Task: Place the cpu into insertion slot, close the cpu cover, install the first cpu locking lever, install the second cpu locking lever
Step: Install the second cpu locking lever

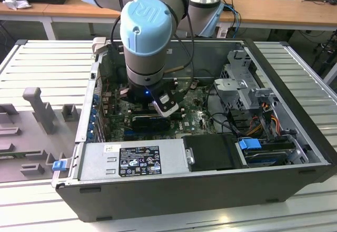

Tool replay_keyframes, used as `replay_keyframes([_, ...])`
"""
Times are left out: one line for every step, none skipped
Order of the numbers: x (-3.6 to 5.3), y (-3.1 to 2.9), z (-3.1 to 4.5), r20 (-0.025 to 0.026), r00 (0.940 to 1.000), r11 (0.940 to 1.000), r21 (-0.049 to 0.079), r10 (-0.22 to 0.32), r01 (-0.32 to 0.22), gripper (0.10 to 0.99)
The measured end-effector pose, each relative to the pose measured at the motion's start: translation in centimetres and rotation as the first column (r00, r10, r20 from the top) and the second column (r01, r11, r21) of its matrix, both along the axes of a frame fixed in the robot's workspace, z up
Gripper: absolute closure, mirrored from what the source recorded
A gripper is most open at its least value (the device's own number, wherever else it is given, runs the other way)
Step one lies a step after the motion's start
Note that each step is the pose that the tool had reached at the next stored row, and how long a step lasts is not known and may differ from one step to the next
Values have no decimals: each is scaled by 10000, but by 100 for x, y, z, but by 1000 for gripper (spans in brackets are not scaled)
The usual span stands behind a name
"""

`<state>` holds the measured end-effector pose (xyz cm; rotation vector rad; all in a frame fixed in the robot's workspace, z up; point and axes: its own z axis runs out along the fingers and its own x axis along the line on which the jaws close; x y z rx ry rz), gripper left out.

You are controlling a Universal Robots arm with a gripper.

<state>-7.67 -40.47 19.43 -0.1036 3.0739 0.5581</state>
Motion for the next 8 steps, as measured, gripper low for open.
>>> replay_keyframes([-10,0,-3,1,10000,10000,19,0,0,980])
replay_keyframes([-14,1,-6,1,10000,10000,32,1,-1,980])
replay_keyframes([-16,1,-10,2,10000,10000,44,4,-4,980])
replay_keyframes([-16,0,-10,2,10000,10000,46,5,-5,980])
replay_keyframes([-17,0,-9,0,10000,10000,51,4,-4,980])
replay_keyframes([-18,-1,34,-1,10000,10000,49,3,-3,980])
replay_keyframes([-18,0,70,-1,10000,10000,50,2,-2,980])
replay_keyframes([-18,0,111,-1,10000,10000,50,2,-2,980])
